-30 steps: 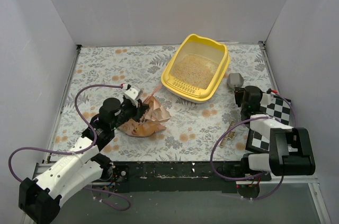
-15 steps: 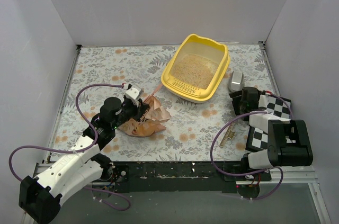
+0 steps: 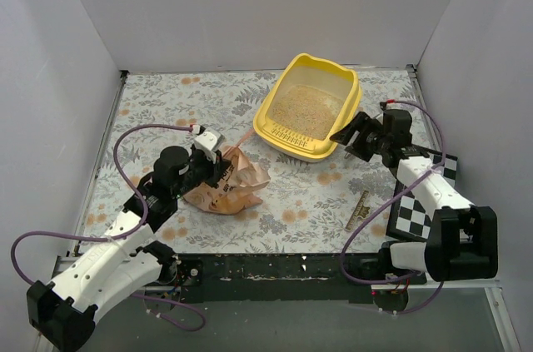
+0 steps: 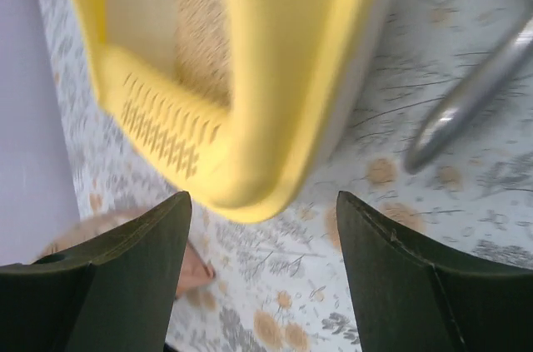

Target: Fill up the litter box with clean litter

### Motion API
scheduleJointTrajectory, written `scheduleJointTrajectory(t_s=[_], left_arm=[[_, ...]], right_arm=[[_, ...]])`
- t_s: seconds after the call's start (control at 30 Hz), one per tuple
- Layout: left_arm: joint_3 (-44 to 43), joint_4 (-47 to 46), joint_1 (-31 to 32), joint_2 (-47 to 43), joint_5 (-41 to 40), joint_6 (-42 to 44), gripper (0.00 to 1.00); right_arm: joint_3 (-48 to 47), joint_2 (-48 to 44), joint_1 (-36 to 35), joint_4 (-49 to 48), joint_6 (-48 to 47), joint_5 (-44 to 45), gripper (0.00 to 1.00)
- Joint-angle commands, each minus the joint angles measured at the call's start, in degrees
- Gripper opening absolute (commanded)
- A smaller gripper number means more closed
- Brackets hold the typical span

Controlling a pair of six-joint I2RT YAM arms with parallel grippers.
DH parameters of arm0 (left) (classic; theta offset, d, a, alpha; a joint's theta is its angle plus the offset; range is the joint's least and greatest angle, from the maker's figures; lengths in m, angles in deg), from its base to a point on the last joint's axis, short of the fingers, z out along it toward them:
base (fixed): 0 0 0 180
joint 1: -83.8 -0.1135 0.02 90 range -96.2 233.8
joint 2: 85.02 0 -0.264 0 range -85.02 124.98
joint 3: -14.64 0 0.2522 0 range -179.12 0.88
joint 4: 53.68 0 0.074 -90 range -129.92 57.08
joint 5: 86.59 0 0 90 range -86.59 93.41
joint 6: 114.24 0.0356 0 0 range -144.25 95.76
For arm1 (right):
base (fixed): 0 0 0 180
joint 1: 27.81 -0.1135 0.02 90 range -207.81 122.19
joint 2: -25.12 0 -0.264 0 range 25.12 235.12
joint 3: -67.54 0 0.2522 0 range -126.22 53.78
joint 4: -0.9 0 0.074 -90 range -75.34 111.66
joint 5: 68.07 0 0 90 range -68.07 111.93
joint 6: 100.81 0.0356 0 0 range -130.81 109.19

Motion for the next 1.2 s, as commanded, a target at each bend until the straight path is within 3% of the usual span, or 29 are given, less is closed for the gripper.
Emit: scheduleJointTrajectory(t_s=[0.0, 0.07, 0.17, 0.3, 0.47, 0.6, 0.83, 1.07, 1.17], left_arm=[[-5.21, 0.27, 0.14, -0.94, -0.40, -1.15, 0.00], [-7.22, 0.80, 0.14, 0.02, -0.32, -4.04, 0.00], [-12.32, 1.07, 0.23, 3.26, 5.11, -9.58, 0.00], [-19.00, -1.65, 0.23, 8.62, 13.29, -13.54, 0.00], [-26.73, -3.85, 0.23, 16.62, 22.52, -12.85, 0.00], [-26.66, -3.42, 0.23, 19.88, 27.18, -10.31, 0.00], [-21.48, 4.04, 0.14, 16.29, 30.35, -0.82, 0.00], [-23.93, 12.22, -0.12, 15.58, 32.55, 6.13, 0.00], [-24.90, 14.86, -0.12, 14.79, 33.08, 7.54, 0.00]], right_arm=[[-6.24, -2.69, -5.38, 6.58, -16.73, -15.76, 0.78], [-9.23, -3.05, -9.42, 9.83, -23.32, -17.54, 0.77], [-13.10, -4.97, -14.17, 15.11, -30.89, -12.81, 0.77], [-10.75, -12.34, -14.62, 11.88, -32.40, -4.11, 0.77], [-10.47, -19.48, -14.54, 12.39, -37.05, 0.74, 0.78], [-8.29, -23.77, -14.54, 11.09, -41.10, 2.06, 0.79], [1.56, -29.59, -14.27, 1.24, -49.62, -8.03, 0.86], [-0.54, -23.45, -12.78, 1.31, -57.52, -26.20, 0.87], [-2.56, -21.34, -12.60, 3.95, -62.27, -29.40, 0.88]])
